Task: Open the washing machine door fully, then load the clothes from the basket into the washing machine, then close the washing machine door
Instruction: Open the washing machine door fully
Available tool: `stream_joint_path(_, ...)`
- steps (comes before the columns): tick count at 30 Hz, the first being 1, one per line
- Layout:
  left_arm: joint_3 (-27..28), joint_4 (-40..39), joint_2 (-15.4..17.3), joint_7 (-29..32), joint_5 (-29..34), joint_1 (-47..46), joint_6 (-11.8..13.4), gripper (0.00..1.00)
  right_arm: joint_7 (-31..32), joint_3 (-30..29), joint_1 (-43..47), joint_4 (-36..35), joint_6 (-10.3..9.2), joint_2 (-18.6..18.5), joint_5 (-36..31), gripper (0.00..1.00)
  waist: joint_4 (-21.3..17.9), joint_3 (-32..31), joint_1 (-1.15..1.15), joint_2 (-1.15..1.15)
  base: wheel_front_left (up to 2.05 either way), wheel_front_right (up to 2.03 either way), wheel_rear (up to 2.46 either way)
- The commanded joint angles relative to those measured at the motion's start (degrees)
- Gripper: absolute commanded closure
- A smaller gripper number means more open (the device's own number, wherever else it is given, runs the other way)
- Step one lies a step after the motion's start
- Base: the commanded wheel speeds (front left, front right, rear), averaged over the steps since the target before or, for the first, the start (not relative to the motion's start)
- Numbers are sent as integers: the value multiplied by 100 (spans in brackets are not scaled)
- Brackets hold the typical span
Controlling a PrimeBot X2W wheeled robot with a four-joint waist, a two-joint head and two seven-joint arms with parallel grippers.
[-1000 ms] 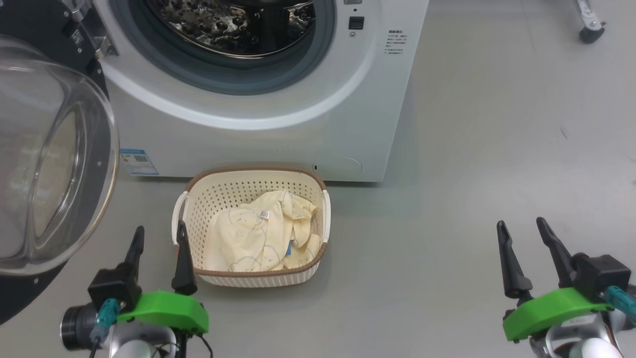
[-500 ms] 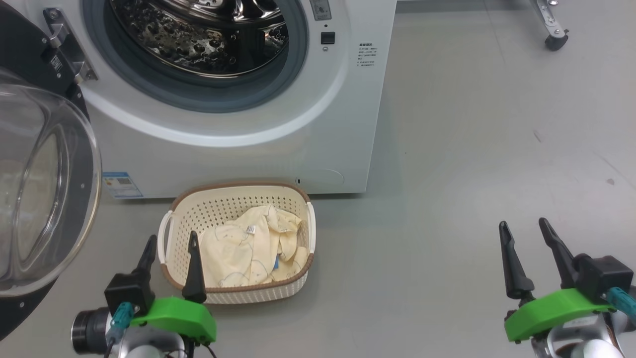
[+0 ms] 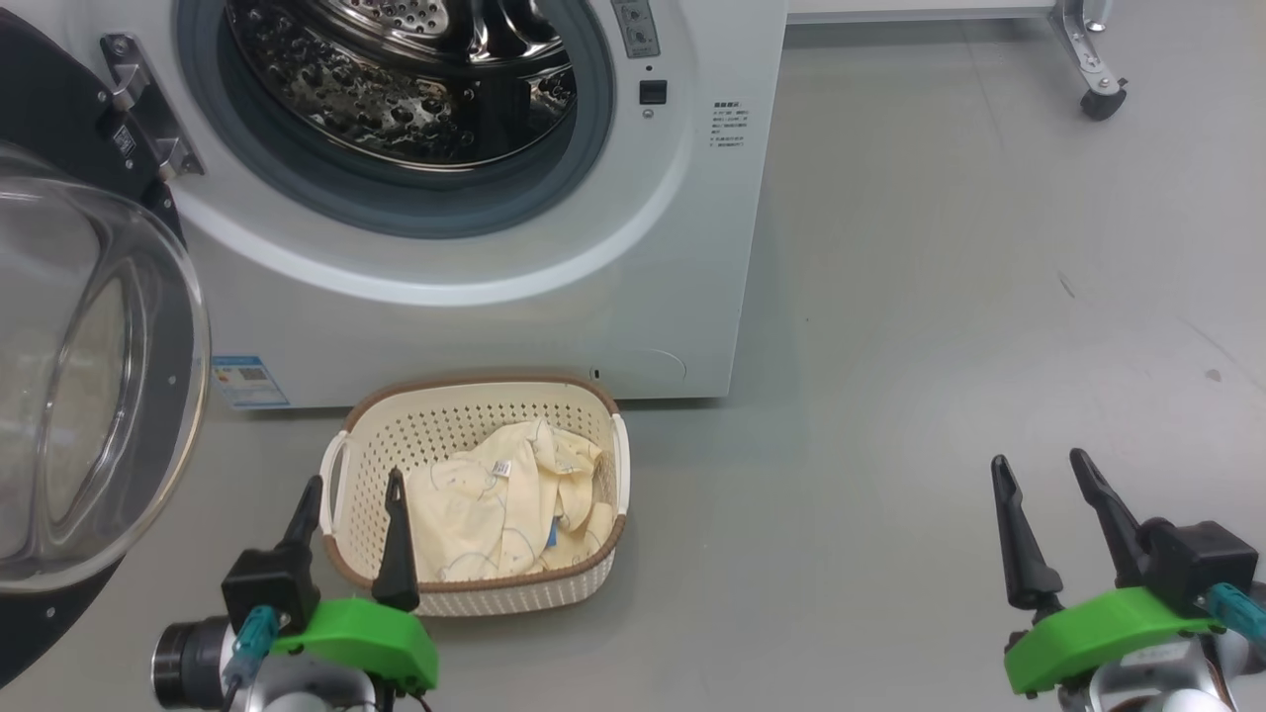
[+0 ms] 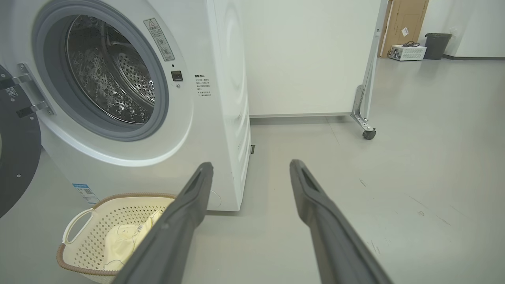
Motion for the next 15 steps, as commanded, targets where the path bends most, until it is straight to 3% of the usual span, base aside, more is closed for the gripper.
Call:
stream_joint_path(1,208,-156,102,-43,32,-245,15,0,2,115,-135,-208,-16,-64,-17,0,-1,-7,0,0,0,0,0)
stream_joint_path(15,140,-166,116,-65,-6,-257,17,0,6,130,-90,-222,-16,-64,10,0,-21,-15,0,0,0,0,0)
